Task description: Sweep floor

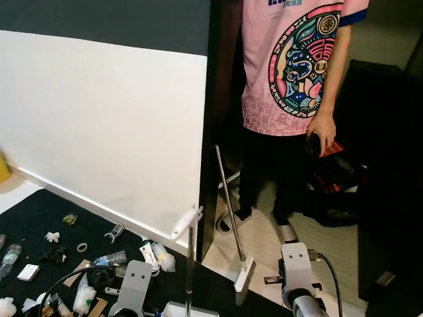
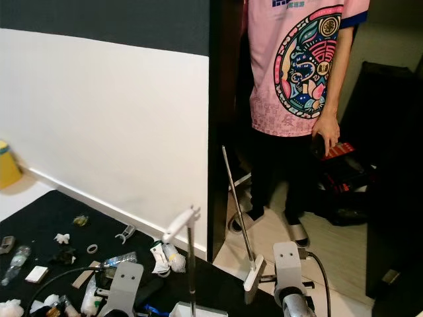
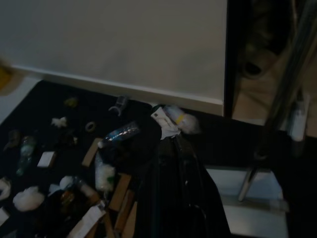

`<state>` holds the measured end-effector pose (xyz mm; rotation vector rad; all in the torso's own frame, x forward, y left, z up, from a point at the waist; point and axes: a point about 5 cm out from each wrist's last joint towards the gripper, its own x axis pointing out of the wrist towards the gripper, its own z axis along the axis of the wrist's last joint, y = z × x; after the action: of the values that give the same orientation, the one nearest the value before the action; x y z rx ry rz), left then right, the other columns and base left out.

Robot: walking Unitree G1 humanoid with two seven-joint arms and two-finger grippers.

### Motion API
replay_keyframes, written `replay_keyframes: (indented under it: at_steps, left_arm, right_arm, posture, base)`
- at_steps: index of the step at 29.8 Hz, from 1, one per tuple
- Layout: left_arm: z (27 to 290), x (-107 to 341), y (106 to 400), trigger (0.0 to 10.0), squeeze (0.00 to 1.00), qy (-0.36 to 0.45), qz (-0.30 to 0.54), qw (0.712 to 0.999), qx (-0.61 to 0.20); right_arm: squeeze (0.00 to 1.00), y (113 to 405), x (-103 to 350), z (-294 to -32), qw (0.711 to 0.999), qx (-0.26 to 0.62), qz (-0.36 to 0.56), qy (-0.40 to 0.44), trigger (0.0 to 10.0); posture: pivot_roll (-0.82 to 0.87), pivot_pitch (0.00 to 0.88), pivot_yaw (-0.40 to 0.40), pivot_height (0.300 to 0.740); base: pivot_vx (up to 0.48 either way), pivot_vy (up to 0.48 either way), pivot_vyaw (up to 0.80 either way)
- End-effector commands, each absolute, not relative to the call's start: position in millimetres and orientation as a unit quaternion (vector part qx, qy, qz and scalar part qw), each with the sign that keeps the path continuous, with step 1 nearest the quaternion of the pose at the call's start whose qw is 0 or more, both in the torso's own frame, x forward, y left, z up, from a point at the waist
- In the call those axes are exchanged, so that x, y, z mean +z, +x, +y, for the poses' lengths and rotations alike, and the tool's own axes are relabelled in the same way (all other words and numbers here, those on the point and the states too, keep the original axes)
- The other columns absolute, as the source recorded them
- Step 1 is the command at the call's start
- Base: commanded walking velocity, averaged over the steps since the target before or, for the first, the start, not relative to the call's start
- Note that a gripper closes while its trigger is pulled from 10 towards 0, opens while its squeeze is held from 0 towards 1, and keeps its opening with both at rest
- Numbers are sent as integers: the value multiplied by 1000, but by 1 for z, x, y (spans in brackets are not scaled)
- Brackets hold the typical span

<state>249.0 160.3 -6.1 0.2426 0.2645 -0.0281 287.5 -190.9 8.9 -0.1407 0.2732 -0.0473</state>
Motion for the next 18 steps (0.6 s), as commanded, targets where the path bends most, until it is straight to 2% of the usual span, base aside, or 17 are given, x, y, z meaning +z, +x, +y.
replay_keyframes:
  at_steps: [1, 18]
  left_arm:
    - [156, -6, 248, 10000, 0, 118, 131, 984, -21]
    - [164, -8, 245, 10000, 0, 128, 137, 982, 6]
  right_arm:
    - [0, 285, 6, -192, 986, -27, 146, -69, 10000]
    - [0, 285, 6, -193, 986, -26, 147, -71, 10000]
  posture:
    - [11, 75, 4, 740]
    - [13, 75, 6, 740]
  base:
    - [0, 0, 0]
    - [0, 0, 0]
